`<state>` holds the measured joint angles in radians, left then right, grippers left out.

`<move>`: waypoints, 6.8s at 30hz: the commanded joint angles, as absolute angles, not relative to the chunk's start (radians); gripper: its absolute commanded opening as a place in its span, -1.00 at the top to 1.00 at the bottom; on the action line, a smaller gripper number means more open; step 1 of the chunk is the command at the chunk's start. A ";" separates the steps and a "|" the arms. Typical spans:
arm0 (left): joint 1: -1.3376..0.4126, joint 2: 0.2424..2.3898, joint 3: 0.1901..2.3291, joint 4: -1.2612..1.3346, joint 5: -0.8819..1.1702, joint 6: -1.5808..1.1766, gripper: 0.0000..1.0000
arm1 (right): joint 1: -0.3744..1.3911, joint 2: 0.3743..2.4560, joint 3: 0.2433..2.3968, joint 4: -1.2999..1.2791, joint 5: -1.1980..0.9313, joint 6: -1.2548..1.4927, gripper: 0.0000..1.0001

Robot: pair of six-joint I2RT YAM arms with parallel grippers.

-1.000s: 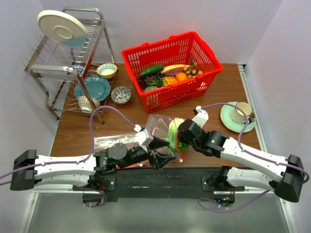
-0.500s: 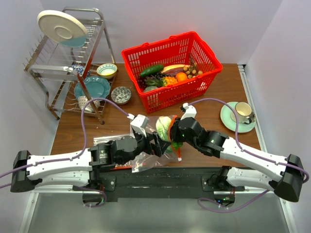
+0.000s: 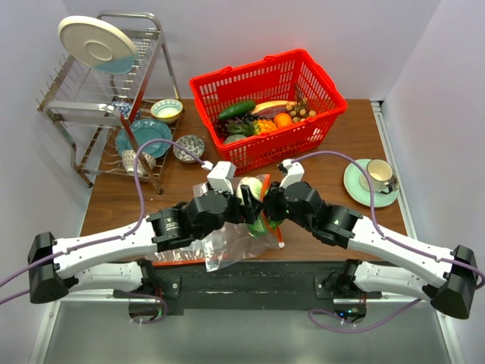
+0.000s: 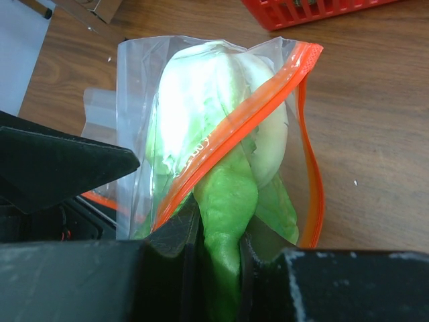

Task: Place the food in the zip-top bag and seal the zipper
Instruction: Place the fake vegetable in the zipper food storage bag, then adjust the zipper food storage bag at the center of the board.

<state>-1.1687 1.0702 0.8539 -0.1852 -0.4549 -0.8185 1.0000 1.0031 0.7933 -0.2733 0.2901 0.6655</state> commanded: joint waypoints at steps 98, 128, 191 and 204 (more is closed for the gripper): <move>-0.925 1.180 0.605 0.236 0.002 -0.868 1.00 | 1.000 1.045 0.620 -0.055 0.104 0.703 0.32; -0.923 1.241 0.491 0.360 -0.008 -0.851 1.00 | 0.820 0.893 0.680 -0.503 0.309 0.638 0.08; -0.923 1.256 0.653 0.221 0.066 -0.753 -0.37 | 0.752 1.019 0.718 -0.284 -0.108 0.525 1.00; -0.925 1.132 0.704 0.015 -0.034 -0.710 -0.27 | 0.752 1.005 0.770 -0.347 -0.095 0.534 1.00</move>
<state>-0.9230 1.1507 0.6830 0.0624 -0.0029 -0.7364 0.7464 1.0248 0.7238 -0.3496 -0.0959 0.5220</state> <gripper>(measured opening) 0.650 0.014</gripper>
